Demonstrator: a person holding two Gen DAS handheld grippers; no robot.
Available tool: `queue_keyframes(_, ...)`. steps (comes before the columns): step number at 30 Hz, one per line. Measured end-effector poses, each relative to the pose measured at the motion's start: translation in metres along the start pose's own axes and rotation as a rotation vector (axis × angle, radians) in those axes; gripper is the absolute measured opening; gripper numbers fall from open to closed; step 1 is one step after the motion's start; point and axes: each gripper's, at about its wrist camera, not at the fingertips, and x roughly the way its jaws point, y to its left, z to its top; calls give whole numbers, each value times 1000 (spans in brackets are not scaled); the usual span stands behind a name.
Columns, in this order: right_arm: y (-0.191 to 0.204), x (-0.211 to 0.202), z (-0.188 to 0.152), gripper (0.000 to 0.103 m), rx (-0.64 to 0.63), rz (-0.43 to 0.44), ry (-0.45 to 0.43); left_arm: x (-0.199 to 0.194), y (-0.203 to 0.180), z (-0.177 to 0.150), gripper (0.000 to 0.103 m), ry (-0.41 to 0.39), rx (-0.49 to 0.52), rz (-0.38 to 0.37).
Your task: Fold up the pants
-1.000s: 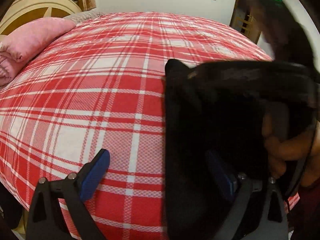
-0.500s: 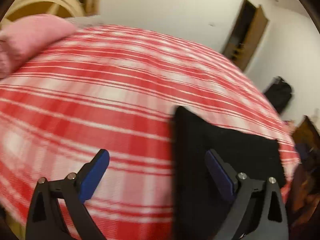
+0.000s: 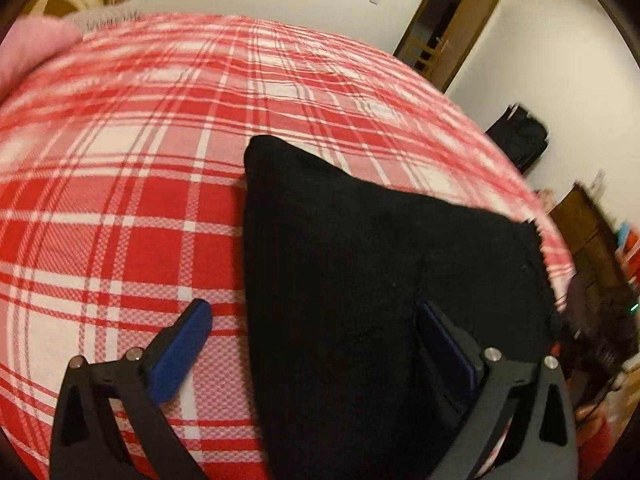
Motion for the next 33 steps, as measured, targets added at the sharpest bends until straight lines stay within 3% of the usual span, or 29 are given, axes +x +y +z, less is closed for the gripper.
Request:
queue_keyframes(2,4,3,0,82,-52,-22,16,0,-1,-3,103,13,19,-4)
queue_keyframes(5,-6,3,5,82,31,21,-8,6,-14,-9,103,23,108,44)
queue_keyframes(8,-3,6,6,79,34,14,-14,6,-16,-9,103,27,98,22)
queue_keyframes(10,10,11,4,47,-68,-60,18,4,-13,-8,99,27,67,-36)
queue_keyframes(12,18,13,1,41,-109,-73,34,0,-12,-9,78,24,49,-87)
queue_keyframes(14,19,15,1,38,-102,-66,38,-2,-10,-11,65,17,55,-87)
queue_keyframes(15,20,14,1,36,-109,-73,36,-2,-7,-10,53,11,40,-99)
queue_keyframes(18,36,7,2,31,-188,-115,-2,-5,9,-10,25,18,-68,-193)
queue_keyframes(20,52,0,6,29,-251,-138,-39,-8,9,-9,23,16,-74,-201)
queue_keyframes(23,74,-6,7,28,-350,-191,-67,-15,-10,-8,18,-11,26,-104)
queue_keyframes(26,79,-8,11,28,-354,-188,-73,-22,-25,-7,14,-46,85,-33)
queue_keyframes(30,88,-12,18,28,-356,-163,-84,-24,-16,0,14,-50,50,-52)
queue_keyframes(32,94,-14,20,28,-392,-186,-83,-21,-12,2,23,-33,45,-50)
queue_keyframes(33,95,-14,19,28,-402,-201,-81,-19,-8,2,38,-20,36,-33)
